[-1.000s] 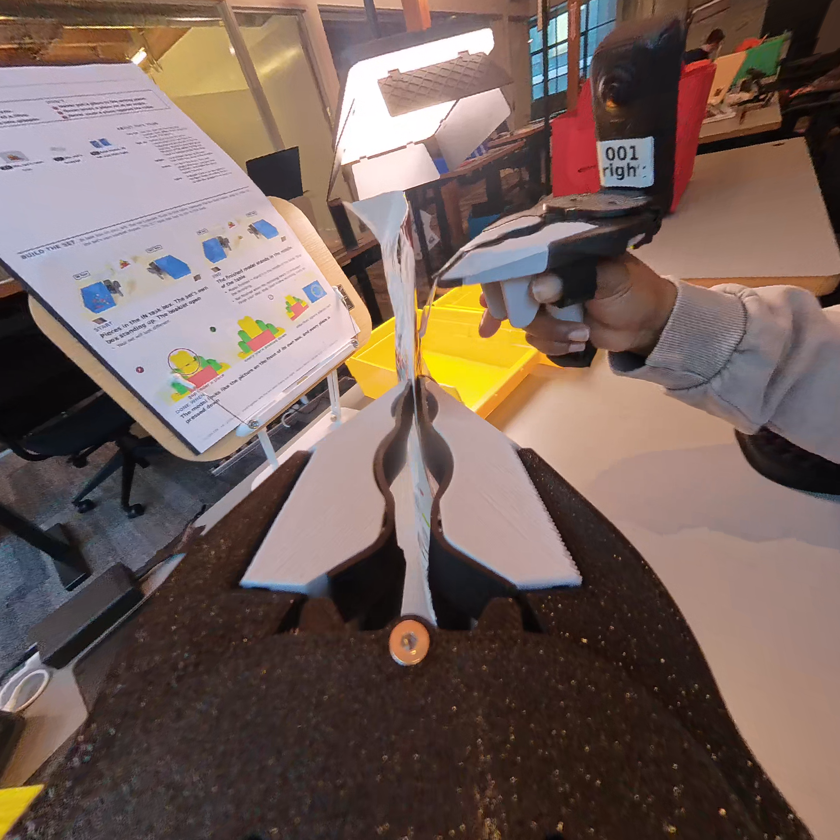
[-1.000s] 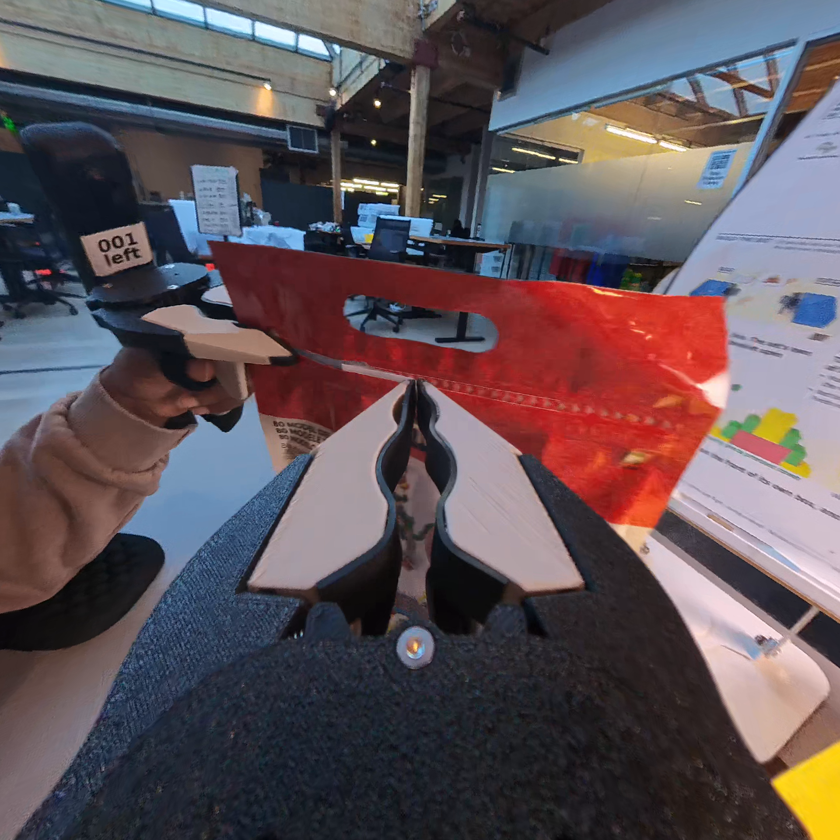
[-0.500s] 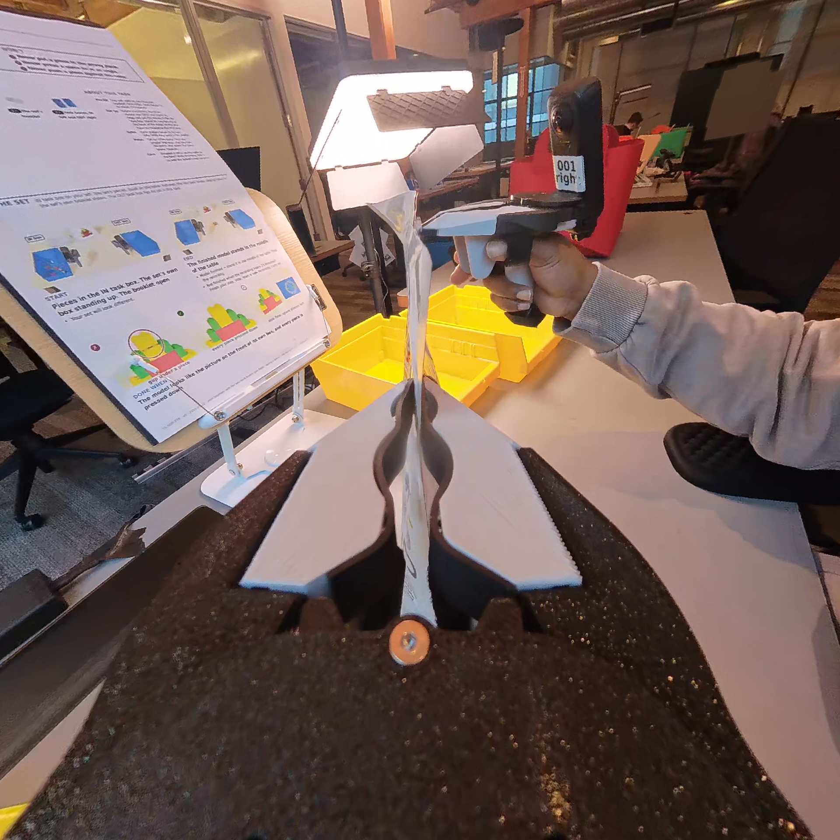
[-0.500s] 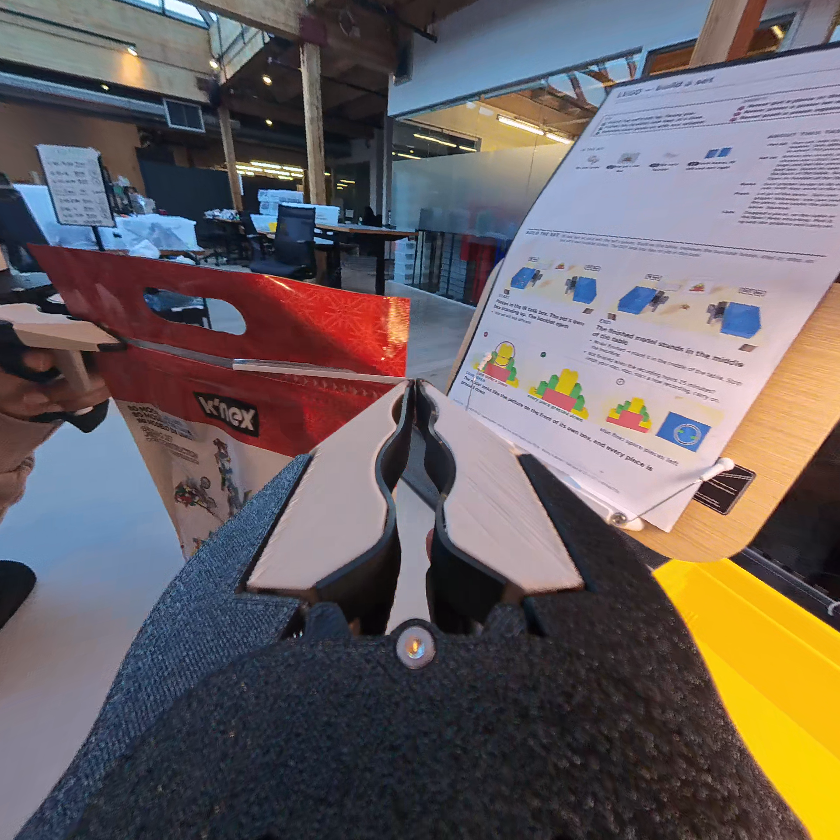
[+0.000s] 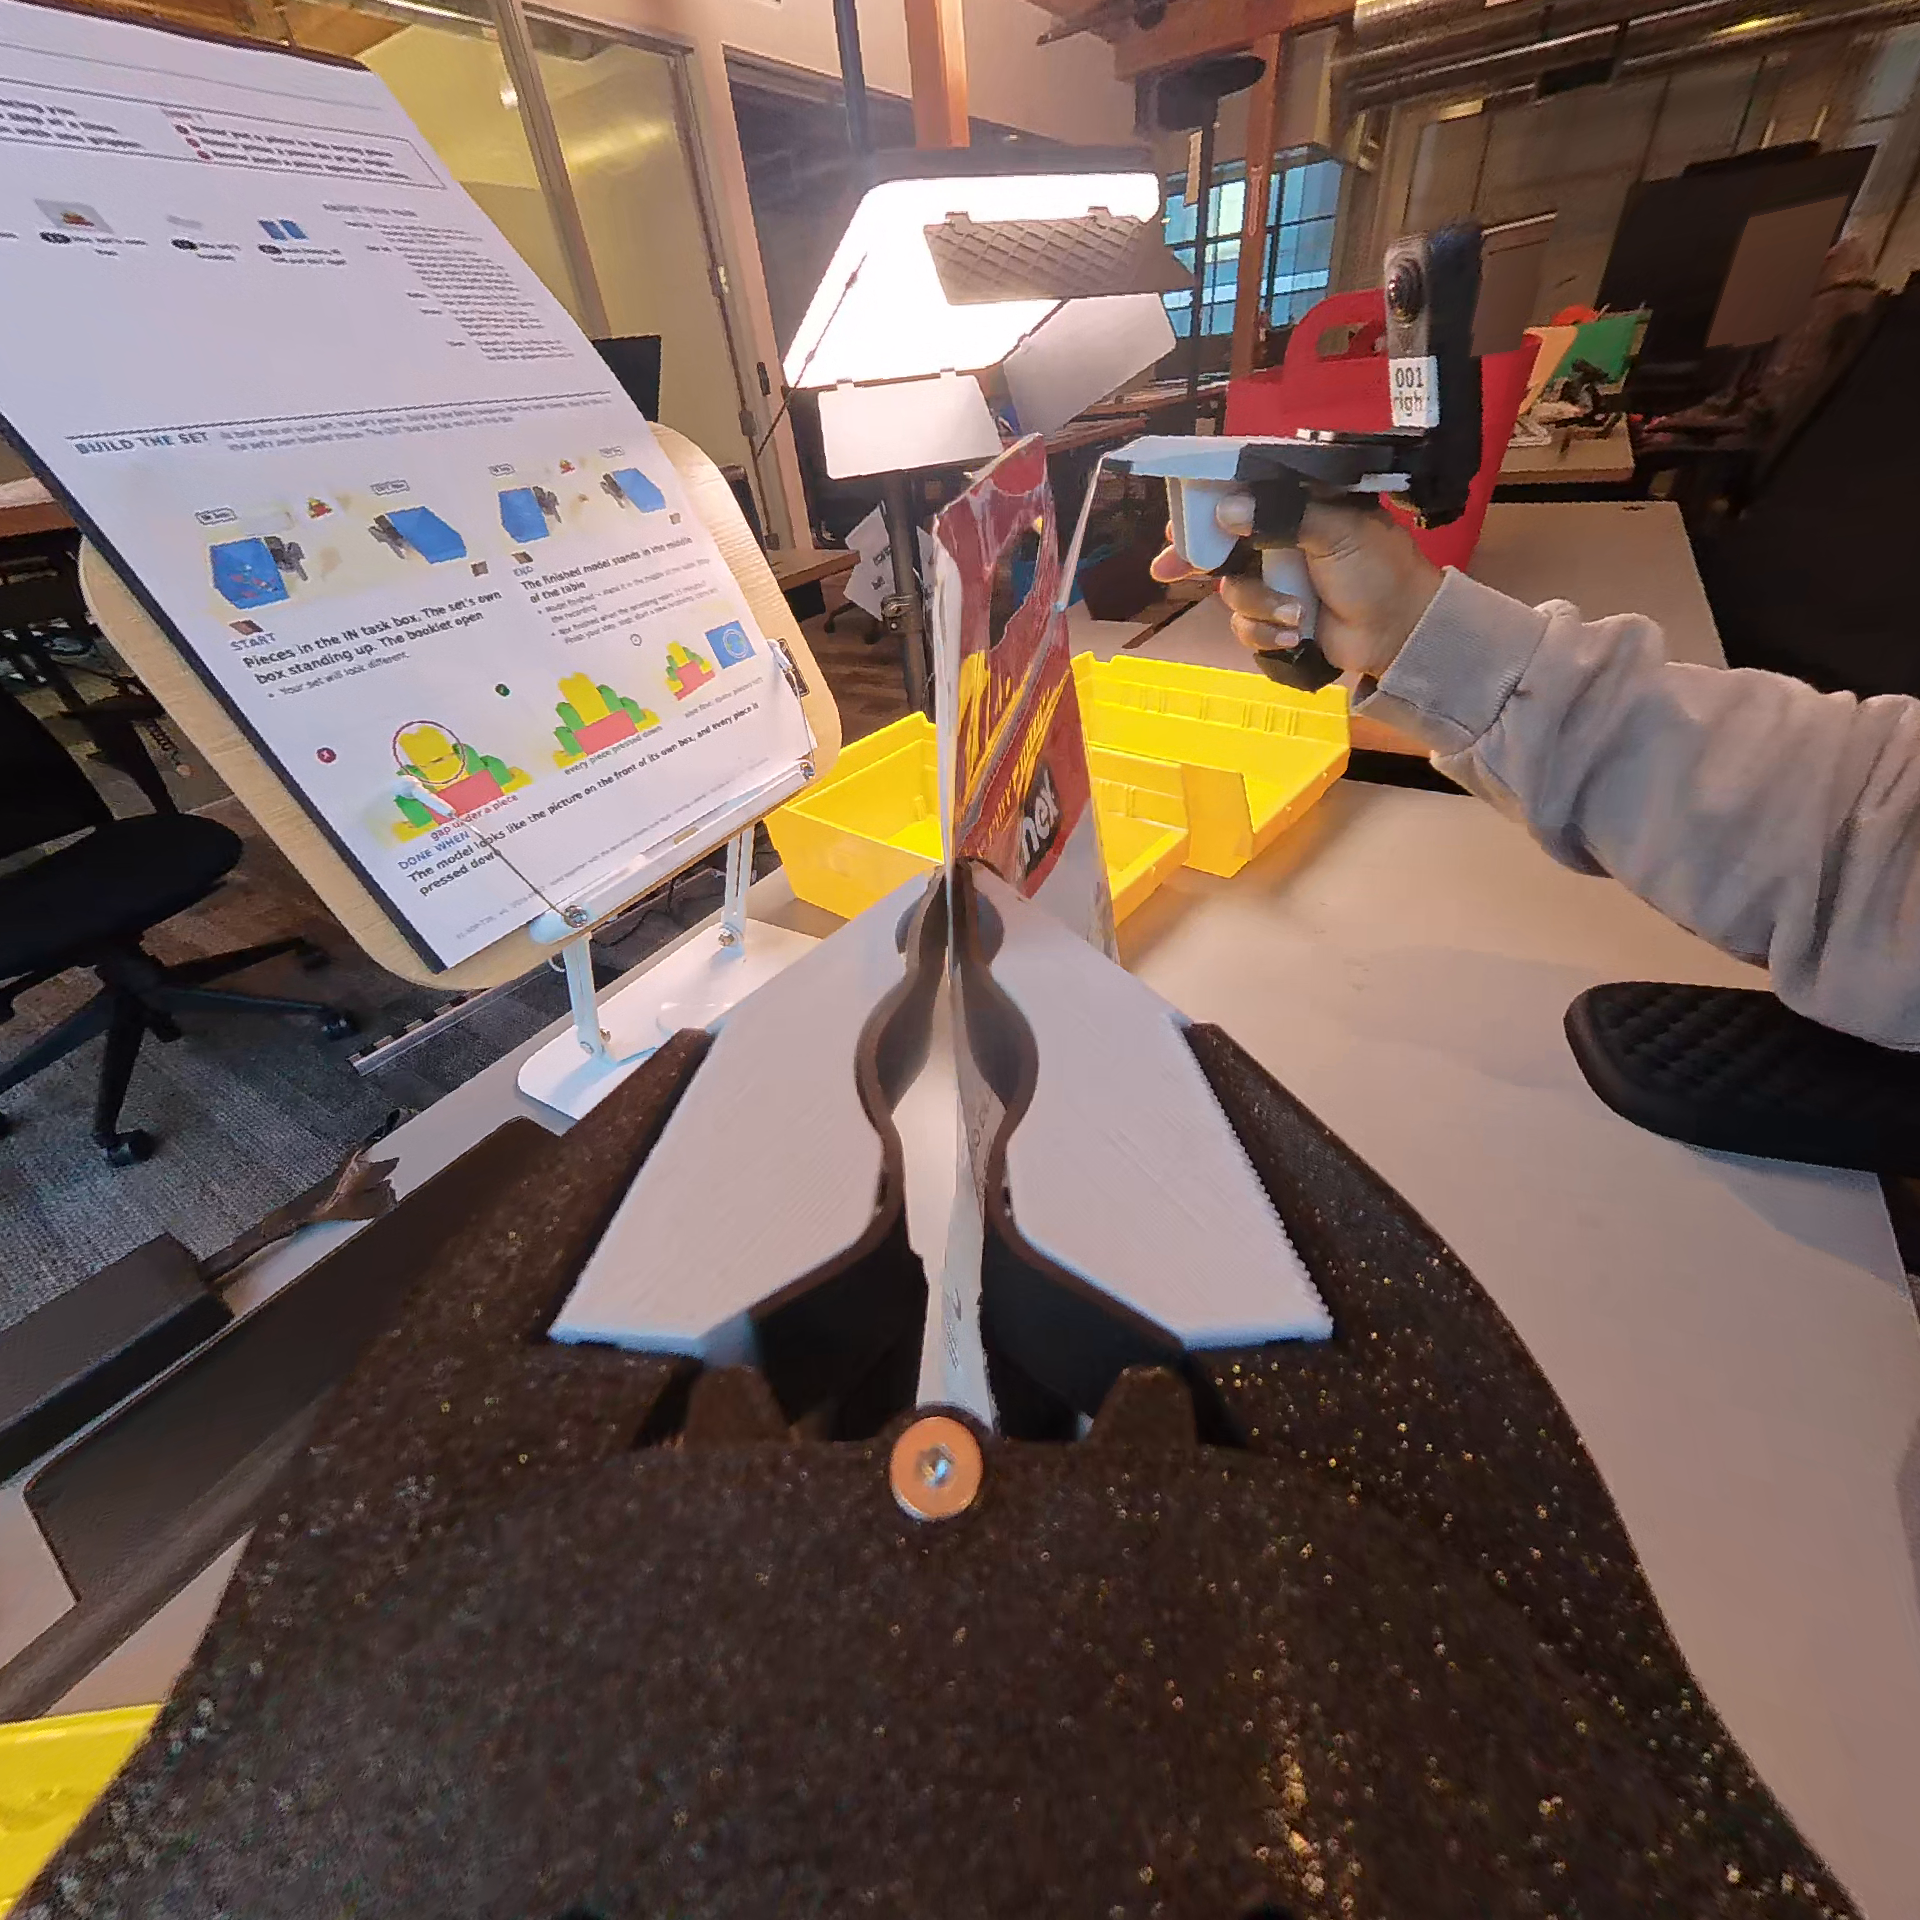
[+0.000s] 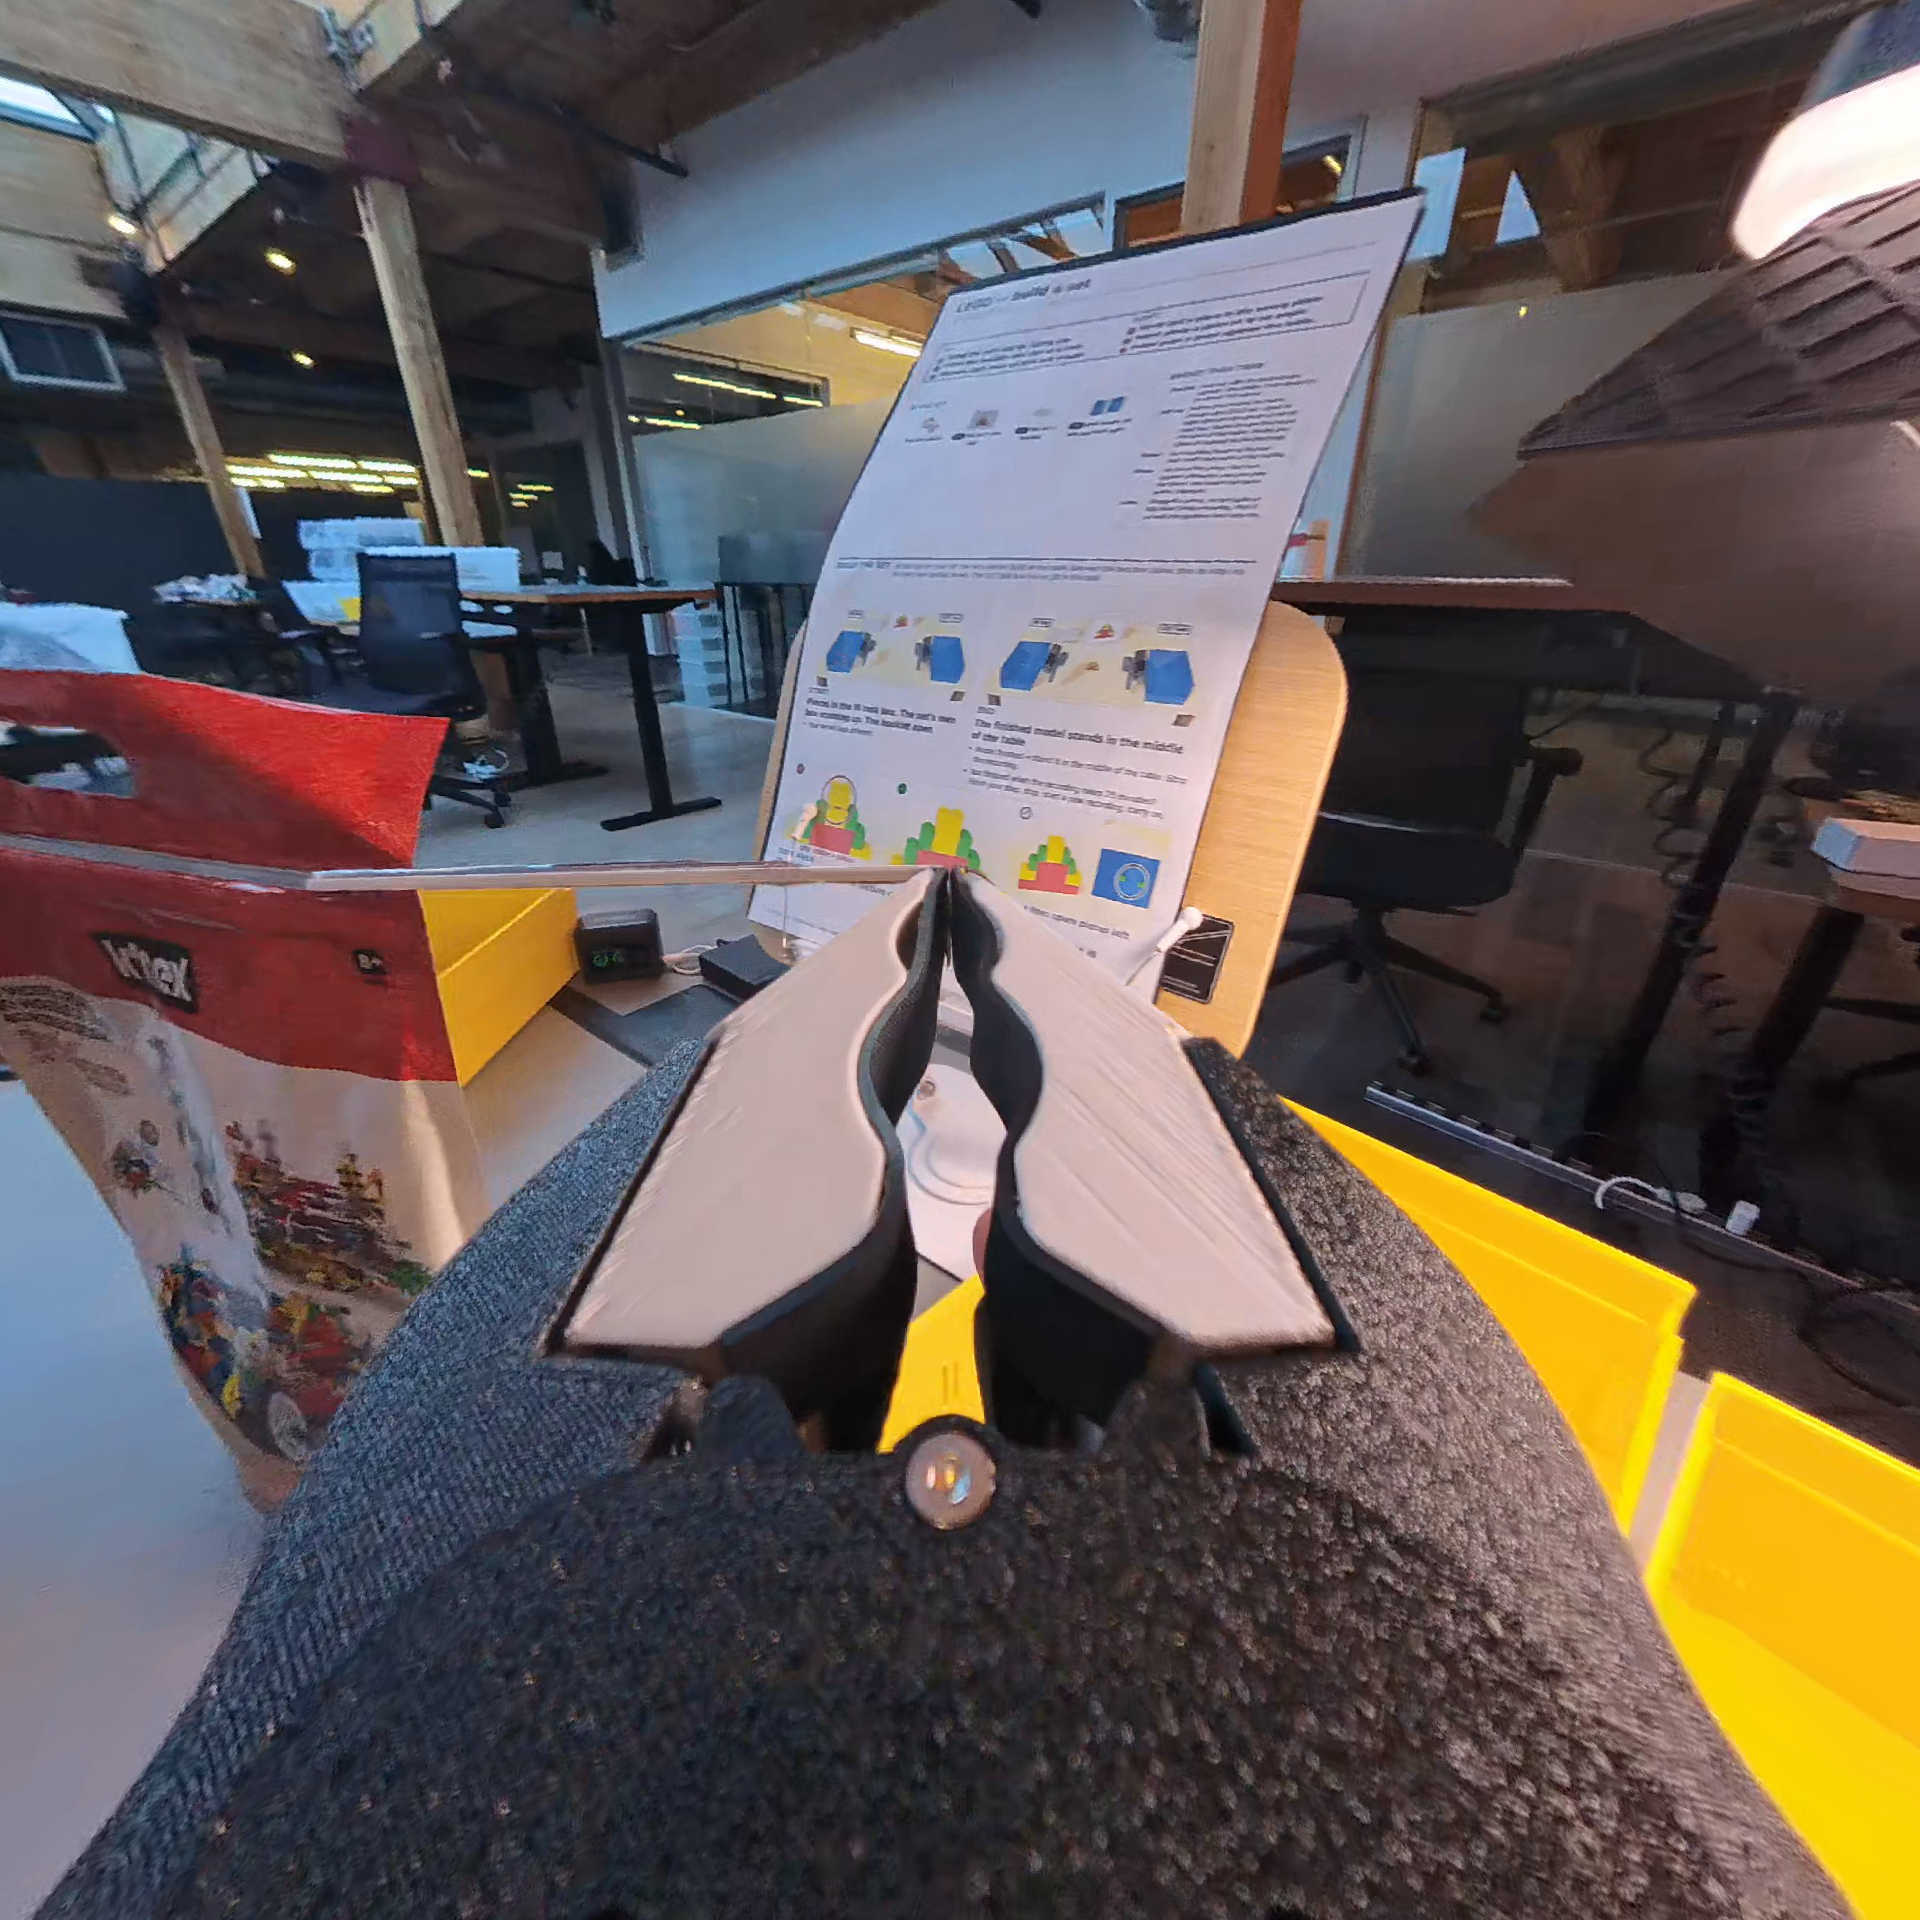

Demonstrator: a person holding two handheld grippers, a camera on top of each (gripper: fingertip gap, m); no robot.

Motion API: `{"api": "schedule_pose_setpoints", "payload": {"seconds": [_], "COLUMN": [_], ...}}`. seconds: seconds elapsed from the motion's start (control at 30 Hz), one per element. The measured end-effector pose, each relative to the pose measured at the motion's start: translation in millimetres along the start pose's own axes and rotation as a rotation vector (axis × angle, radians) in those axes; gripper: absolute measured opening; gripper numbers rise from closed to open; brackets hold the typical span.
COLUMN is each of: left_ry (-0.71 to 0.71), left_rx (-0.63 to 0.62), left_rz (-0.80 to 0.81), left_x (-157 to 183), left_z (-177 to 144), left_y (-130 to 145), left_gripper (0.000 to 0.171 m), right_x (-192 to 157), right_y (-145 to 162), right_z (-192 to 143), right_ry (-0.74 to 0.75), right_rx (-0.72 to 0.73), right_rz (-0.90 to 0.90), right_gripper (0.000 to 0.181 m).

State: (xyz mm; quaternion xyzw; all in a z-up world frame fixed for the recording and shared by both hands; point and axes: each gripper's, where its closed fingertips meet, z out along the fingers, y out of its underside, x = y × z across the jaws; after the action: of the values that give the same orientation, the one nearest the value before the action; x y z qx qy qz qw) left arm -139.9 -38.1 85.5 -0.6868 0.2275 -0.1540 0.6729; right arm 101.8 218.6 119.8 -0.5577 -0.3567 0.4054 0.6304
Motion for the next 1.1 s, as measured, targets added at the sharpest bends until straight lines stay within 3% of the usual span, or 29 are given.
{"api": "schedule_pose_setpoints", "payload": {"seconds": [0.17,0.43,0.47,0.53,0.6,0.67,0.87,1.1], "left_ry": [-0.007,-0.045,-0.090,-0.084,-0.059,-0.038,-0.048,-0.066], "left_rx": [0.007,-0.020,-0.020,0.015,0.000,0.019,0.057,0.077], "left_rz": [-0.023,-0.009,-0.006,-0.028,0.020,0.025,0.013,0.040], "left_x": [-8,-15,-24,-29,-19,-12,-12,-12], "left_z": [-4,0,-6,-24,-24,-15,-8,-23], "left_y": [2,9,9,4,2,-3,-5,-14], "left_gripper": [0.000,0.000,0.000,0.000,0.000,0.000,0.000,0.020], "right_x": [35,48,71,100,91,75,37,34], "right_y": [-10,-17,-25,-36,-20,-21,-19,8], "right_z": [-31,-52,-65,-97,-103,-107,-119,-157], "right_ry": [0.068,0.119,0.219,0.244,0.247,0.222,0.140,0.144], "right_rx": [0.042,0.043,0.095,0.172,0.043,0.036,0.004,-0.128], "right_rz": [0.040,-0.002,0.014,0.133,-0.013,-0.044,-0.069,-0.078], "right_gripper": [0.000,0.000,0.000,0.000,0.000,0.000,0.000,0.000]}}
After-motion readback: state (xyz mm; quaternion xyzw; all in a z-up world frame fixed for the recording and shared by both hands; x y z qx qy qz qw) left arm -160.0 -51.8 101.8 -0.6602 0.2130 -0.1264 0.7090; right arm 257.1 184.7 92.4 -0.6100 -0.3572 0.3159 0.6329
